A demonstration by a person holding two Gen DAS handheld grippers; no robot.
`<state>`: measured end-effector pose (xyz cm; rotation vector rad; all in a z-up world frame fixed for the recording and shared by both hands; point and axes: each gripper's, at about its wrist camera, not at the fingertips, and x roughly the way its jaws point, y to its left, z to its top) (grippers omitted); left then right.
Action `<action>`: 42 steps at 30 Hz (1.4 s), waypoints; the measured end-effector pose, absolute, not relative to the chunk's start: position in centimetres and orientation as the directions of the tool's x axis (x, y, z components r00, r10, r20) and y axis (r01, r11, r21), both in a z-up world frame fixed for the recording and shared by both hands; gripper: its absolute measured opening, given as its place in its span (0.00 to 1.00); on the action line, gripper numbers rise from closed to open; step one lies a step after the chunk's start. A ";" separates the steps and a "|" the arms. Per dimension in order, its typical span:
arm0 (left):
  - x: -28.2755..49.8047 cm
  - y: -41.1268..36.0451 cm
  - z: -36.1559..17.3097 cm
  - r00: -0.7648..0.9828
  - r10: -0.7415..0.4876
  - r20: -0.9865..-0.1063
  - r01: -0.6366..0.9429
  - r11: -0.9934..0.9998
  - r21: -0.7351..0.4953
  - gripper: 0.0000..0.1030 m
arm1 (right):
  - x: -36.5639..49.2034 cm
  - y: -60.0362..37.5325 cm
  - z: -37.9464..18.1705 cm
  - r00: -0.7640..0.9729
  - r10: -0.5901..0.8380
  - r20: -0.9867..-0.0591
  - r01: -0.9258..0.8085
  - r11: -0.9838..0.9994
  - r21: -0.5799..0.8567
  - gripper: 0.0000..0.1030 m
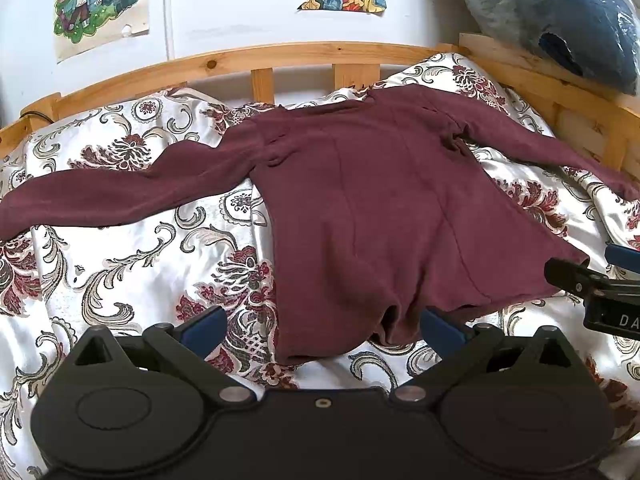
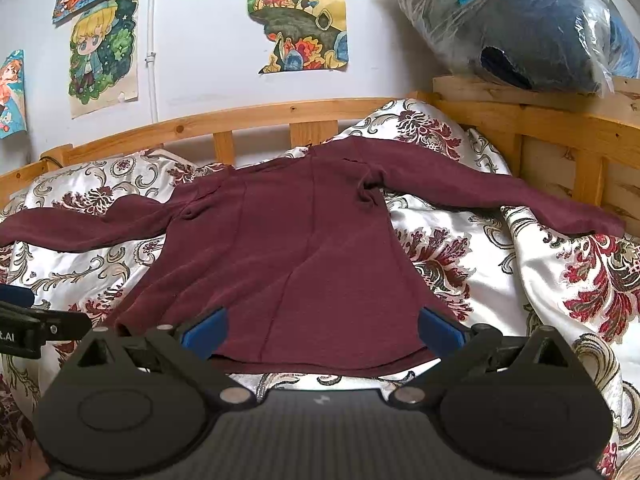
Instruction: Fold small clothes
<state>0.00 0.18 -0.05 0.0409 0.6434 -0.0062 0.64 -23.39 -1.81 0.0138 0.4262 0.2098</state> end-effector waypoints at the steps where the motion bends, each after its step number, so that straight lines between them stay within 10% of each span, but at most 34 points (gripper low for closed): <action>1: 0.0 0.2 -0.1 0.800 0.007 -0.600 0.019 0.999 0.037 0.99 | 0.7 -23.4 -1.8 0.889 0.205 -0.409 -0.199 0.978 0.057 1.00; 31: 0.5 0.1 -0.6 0.772 0.022 -0.636 0.019 0.998 0.058 0.99 | 1.1 -23.7 -1.8 0.878 0.202 -0.433 -0.185 0.979 0.082 1.00; 42: 3.5 0.6 0.9 0.711 0.046 -0.702 0.060 0.990 0.125 0.99 | 4.0 -25.0 -0.8 0.807 0.080 -0.585 -0.076 0.997 0.031 1.00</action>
